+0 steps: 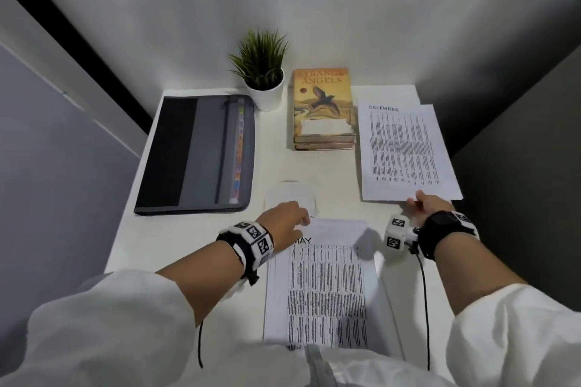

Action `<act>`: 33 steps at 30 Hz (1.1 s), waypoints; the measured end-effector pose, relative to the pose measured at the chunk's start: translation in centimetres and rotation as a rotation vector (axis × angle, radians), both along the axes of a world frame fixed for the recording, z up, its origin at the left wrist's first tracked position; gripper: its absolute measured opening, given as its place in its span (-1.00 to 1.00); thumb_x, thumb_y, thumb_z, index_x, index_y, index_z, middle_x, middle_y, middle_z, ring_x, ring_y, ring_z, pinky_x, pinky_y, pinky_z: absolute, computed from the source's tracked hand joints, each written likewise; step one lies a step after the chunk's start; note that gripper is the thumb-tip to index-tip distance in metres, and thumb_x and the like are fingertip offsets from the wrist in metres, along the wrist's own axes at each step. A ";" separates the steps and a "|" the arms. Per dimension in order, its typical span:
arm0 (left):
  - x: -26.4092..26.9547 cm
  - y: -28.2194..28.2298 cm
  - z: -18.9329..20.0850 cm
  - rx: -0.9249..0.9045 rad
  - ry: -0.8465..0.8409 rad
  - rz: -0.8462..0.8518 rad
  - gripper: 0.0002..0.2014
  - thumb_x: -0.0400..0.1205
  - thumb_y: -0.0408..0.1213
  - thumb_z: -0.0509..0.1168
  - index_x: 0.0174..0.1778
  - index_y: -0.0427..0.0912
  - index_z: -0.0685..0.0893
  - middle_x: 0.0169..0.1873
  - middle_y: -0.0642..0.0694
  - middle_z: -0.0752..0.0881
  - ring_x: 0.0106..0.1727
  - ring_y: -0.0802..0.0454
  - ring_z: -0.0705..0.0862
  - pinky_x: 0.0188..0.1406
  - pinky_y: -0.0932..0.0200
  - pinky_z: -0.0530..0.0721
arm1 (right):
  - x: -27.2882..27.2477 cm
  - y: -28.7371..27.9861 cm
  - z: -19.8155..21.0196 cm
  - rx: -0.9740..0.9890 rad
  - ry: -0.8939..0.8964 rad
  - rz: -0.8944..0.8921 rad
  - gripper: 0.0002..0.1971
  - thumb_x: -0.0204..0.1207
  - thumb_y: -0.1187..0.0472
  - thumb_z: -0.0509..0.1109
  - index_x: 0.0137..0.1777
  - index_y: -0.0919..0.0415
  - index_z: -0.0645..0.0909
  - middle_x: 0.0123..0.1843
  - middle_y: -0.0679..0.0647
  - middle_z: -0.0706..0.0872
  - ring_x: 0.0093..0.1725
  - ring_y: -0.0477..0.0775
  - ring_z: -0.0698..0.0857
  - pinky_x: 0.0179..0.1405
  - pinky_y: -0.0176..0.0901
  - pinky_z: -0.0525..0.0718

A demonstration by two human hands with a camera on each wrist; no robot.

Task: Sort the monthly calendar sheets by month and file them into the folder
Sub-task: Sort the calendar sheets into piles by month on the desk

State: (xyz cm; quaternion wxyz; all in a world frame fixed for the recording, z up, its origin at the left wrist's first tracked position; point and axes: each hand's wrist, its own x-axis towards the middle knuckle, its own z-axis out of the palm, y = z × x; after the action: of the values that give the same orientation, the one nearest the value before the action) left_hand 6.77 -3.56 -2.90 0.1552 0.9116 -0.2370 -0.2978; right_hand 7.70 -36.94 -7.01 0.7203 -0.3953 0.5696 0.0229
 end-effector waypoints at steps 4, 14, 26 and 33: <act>-0.8 0.9 -1.6 0.061 -0.090 -0.060 -0.53 0.61 -0.19 0.38 0.44 -0.05 0.47 0.28 -0.08 0.48 0.29 -0.08 0.50 0.27 0.01 0.53 | 0.5 -1.1 -1.5 -0.088 0.089 0.119 -0.79 0.62 0.30 0.32 0.23 0.22 0.50 -0.14 0.12 0.65 -0.31 0.02 0.63 0.07 0.06 0.72; -1.0 1.4 -3.2 -0.019 -0.078 0.089 -0.67 0.59 -0.28 0.43 0.22 -0.15 0.51 0.16 -0.09 0.51 0.19 -0.07 0.51 0.20 0.02 0.54 | -1.0 -1.5 -0.3 -0.244 0.116 0.542 -0.83 0.67 0.13 0.20 -0.17 0.05 0.39 -0.07 0.09 0.57 -0.01 0.16 0.67 -0.04 -0.06 0.72; -2.8 1.5 -4.7 0.015 -0.132 0.133 -0.47 0.44 -0.06 0.54 0.29 0.01 0.52 0.22 0.00 0.48 0.26 -0.01 0.44 0.25 0.07 0.46 | -7.2 15.6 0.0 -1.272 -0.213 1.763 -0.47 0.37 0.00 0.52 0.35 0.02 0.52 0.26 -0.01 0.54 0.24 0.10 0.50 0.21 0.00 0.45; -4.2 2.0 -4.4 -0.071 -0.126 0.154 -0.55 0.48 -0.10 0.51 0.24 0.00 0.54 0.17 0.01 0.51 0.23 0.01 0.46 0.25 0.09 0.47 | -9.5 15.3 -2.7 -1.393 -0.200 1.692 -0.39 0.28 0.04 0.57 0.33 0.04 0.47 0.25 0.01 0.51 0.26 0.15 0.45 0.16 -0.02 0.36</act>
State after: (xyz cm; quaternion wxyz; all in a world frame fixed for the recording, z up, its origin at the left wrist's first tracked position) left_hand 2.62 -1.54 -7.28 0.1945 0.9380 -0.1857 -0.2187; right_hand -1.78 -21.62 -9.70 0.1338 -0.9778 -0.0582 0.1504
